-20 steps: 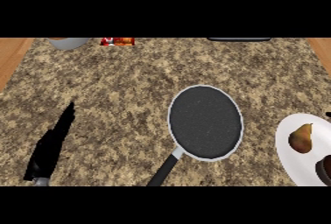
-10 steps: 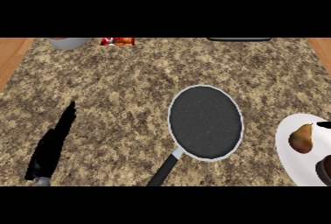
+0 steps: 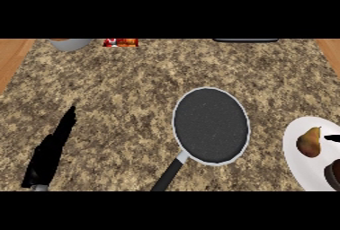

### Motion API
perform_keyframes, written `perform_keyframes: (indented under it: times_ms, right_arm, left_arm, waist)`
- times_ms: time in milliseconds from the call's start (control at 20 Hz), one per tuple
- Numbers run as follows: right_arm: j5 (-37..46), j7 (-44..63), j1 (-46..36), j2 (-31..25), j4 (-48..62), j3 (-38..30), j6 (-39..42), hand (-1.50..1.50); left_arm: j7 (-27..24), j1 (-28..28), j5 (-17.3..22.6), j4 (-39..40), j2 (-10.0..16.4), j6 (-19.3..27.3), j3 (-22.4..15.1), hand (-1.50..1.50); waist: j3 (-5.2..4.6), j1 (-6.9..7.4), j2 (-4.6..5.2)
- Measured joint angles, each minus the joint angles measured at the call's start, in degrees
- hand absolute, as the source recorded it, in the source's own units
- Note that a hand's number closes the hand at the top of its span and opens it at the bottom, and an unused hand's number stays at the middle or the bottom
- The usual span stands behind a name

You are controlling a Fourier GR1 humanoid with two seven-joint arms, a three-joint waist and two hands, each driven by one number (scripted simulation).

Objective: Pick the cupcake from the plate and place it in the pan

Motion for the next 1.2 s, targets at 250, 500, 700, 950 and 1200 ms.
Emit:
perform_keyframes:
  times_ms: [250,500,700,950,1200]
  right_arm:
    - [4.46,-2.92,0.2,1.57,2.24,-0.15,-0.59,-1.5]
    - [8.7,-5.65,0.22,3.5,4.24,-0.27,-1.59,-1.5]
    - [11.88,-7.46,1.04,5.32,5.23,-0.25,-2.82,-1.5]
    - [14.0,-10.15,1.22,6.7,6.13,-1.98,-5.06,1.5]
    - [14.39,-12.55,1.93,8.26,7.73,-3.49,-6.99,1.5]
  left_arm:
    - [-1.07,-0.27,-1.39,1.43,-1.32,-0.7,1.0,0.0]
    - [-0.79,-1.05,-1.43,2.0,-1.55,-2.75,3.0,0.0]
    - [-0.27,-0.55,-2.16,0.93,-2.32,-3.67,3.57,0.0]
    - [-0.07,-0.86,-3.88,0.8,-3.92,-3.4,3.68,0.0]
    - [0.46,-1.23,-4.03,0.62,-4.23,-4.07,4.19,0.0]
  waist:
    - [0.01,-0.01,0.02]
    - [0.01,-0.03,0.02]
    - [-0.01,-0.01,0.01]
    - [-0.29,-0.07,-0.13]
    - [-0.95,-0.11,-0.5]
